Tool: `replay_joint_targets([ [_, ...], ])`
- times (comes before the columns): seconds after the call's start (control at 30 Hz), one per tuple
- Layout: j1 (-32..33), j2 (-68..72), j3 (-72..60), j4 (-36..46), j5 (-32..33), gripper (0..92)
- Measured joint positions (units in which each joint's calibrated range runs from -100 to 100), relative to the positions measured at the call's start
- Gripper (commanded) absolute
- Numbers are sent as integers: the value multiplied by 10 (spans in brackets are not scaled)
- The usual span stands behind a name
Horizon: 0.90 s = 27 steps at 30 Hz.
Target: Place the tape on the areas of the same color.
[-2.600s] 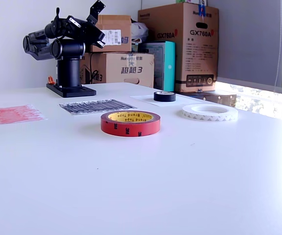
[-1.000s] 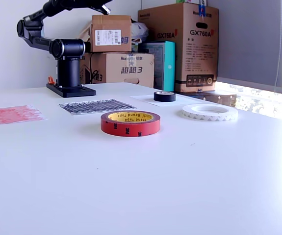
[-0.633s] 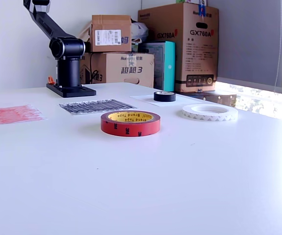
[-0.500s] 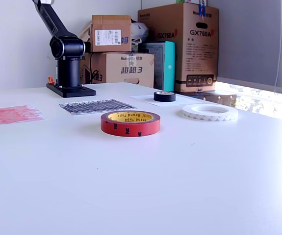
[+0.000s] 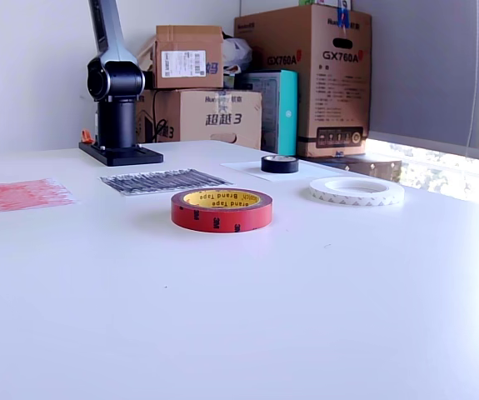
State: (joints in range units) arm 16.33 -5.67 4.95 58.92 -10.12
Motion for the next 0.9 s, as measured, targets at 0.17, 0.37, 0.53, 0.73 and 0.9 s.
replay_joint_targets([
  [0.17, 0, 42, -53, 100, 31, 13],
  [0.37, 0, 46, -68, 165, 38, 13],
  [0.53, 0, 46, -41, 175, 38, 13],
  [0.73, -8, 46, 38, 132, 29, 13],
  [0.9, -8, 46, 149, 57, 37, 13],
])
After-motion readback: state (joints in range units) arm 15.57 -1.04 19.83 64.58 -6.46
